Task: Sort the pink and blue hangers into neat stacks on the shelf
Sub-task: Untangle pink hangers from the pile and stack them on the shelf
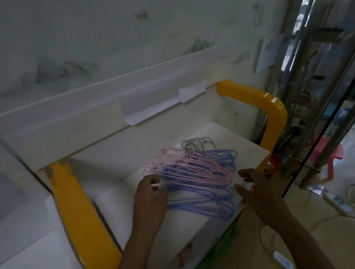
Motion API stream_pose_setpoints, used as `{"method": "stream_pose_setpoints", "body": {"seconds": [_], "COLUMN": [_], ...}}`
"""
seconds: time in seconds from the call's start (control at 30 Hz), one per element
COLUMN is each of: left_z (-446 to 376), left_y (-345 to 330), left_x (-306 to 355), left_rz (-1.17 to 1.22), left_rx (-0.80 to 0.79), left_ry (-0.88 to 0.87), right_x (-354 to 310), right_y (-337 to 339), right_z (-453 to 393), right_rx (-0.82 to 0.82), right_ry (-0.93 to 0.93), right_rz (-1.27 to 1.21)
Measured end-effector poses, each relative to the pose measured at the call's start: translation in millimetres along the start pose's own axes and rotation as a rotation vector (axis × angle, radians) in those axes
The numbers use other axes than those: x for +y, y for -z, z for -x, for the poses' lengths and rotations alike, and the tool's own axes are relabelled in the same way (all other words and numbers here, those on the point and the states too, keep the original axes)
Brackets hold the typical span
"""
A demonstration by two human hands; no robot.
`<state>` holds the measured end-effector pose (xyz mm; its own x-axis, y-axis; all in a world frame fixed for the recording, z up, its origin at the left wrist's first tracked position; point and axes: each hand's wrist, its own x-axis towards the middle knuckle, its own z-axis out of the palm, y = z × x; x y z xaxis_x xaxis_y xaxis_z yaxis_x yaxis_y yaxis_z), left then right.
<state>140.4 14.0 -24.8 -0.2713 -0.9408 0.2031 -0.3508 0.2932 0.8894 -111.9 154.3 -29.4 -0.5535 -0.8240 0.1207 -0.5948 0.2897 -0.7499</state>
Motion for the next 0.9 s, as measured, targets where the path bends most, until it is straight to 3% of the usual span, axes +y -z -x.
{"method": "stream_pose_setpoints", "body": {"seconds": [0.37,0.57,0.9], "left_z": [-47,-56,-95], "left_y": [-17,-22,-31], "left_x": [-30,-38,-59], "left_rz": [-0.149,-0.183,-0.265], "left_rx": [0.196,0.199,0.150], "left_ry": [0.255,0.368,0.394], "right_x": [19,29,31], "right_y": [-6,-19,-24], "right_z": [-97,-118,-154], "right_rx": [-0.205,-0.281,-0.204], "right_ry": [0.108,0.114,0.112], "right_rz": [-0.081,-0.117,-0.043]}}
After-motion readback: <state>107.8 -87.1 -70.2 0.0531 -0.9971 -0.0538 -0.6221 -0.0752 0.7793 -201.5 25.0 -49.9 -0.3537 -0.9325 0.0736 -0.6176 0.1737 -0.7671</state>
